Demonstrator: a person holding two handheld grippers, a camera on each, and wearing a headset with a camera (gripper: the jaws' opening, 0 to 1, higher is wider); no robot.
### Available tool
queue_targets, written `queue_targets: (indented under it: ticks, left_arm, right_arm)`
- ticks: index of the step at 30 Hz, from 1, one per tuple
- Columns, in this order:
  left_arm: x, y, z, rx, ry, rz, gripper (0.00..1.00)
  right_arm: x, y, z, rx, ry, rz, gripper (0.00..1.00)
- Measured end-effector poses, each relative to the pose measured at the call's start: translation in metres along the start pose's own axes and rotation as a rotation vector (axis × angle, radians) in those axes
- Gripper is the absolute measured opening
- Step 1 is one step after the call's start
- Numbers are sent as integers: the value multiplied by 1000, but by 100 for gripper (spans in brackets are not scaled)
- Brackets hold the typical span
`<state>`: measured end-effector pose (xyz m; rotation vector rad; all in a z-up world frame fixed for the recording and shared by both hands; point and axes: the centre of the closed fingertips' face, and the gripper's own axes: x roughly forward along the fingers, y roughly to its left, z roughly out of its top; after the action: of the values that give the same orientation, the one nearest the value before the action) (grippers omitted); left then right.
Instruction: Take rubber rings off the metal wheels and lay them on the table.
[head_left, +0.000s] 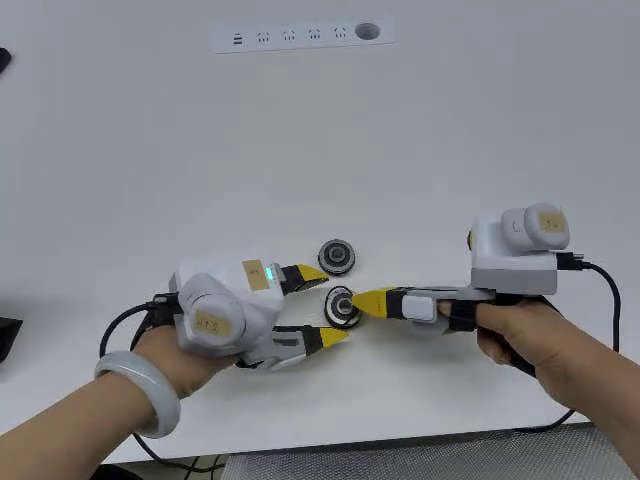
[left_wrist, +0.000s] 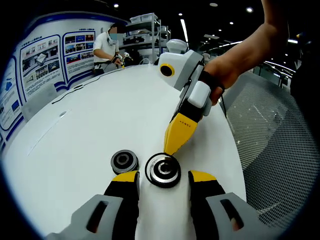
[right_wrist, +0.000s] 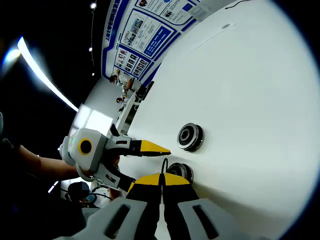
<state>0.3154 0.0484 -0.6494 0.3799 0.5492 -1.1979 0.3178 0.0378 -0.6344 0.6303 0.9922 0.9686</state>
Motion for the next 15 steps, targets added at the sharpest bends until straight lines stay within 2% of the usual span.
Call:
queue_targets:
  ticks: [8,15]
  left_arm:
    - [-3,4,-3,-7,-4,24,46]
    - [-8,9,-5,-33,-14,48,51]
  right_arm:
    - [-8,7,5,8,-31,14,2]
    - [-24,-3,9,24,-69,-11,2]
